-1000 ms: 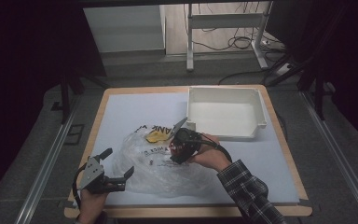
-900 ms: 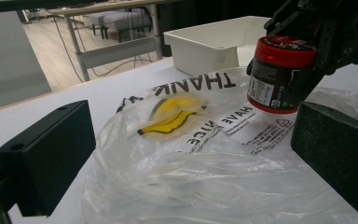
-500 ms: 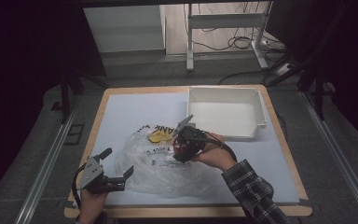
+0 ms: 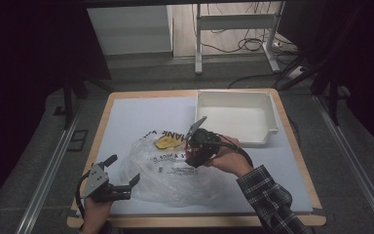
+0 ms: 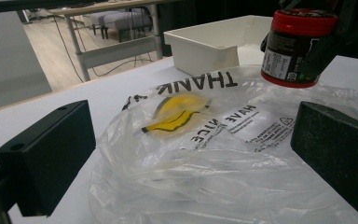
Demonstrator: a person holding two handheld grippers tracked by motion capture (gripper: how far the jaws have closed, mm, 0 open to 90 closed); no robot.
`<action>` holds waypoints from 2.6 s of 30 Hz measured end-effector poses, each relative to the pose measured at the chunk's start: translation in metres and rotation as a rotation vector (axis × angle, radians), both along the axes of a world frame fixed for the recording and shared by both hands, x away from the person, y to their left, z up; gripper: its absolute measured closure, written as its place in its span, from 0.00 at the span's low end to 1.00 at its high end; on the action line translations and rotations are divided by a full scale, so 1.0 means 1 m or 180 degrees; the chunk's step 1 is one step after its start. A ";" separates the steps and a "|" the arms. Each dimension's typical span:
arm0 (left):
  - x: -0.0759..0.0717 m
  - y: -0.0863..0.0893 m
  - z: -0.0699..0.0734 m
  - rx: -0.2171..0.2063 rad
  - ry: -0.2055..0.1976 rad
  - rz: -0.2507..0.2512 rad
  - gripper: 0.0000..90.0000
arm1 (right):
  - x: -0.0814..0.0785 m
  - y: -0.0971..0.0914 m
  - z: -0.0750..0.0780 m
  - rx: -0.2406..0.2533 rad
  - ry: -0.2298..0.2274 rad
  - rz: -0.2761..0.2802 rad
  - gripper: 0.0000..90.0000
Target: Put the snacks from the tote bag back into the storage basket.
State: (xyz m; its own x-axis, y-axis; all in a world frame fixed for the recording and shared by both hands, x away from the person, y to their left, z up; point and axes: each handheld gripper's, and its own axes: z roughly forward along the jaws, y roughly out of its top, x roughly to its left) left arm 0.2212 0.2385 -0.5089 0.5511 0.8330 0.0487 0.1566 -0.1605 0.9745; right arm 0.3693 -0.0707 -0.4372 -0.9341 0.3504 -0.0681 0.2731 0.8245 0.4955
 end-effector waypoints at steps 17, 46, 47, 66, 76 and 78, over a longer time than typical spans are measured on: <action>0.000 0.000 0.000 0.0019 0.0008 0.0002 0.00 | 0.019 -0.039 0.001 0.0033 -0.0087 -0.0145 0.29; 0.000 -0.001 0.000 0.0039 0.0006 0.0004 0.00 | 0.061 -0.071 0.006 0.0058 -0.0165 -0.0301 0.29; 0.000 -0.001 0.000 0.0038 0.0008 0.0005 0.00 | 0.066 -0.073 0.006 0.0041 -0.0175 -0.0311 0.29; 0.000 0.000 0.000 0.0033 0.0009 0.0012 0.00 | 0.104 -0.069 0.000 0.0049 -0.0215 -0.0314 0.29; 0.000 0.000 0.000 0.0037 0.0008 0.0013 0.00 | 0.120 -0.064 -0.008 0.0036 -0.0218 -0.0314 0.29; 0.000 0.000 0.000 0.0039 0.0009 0.0014 0.00 | 0.125 -0.062 -0.011 0.0021 -0.0203 -0.0308 0.29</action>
State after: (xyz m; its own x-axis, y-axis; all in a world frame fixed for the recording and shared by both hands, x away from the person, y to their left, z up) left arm 0.2209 0.2385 -0.5092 0.5476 0.8348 0.0571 0.1602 -0.1716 0.9720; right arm 0.4942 -0.1326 -0.4479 -0.8898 0.4392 -0.1236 0.3190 0.7925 0.5198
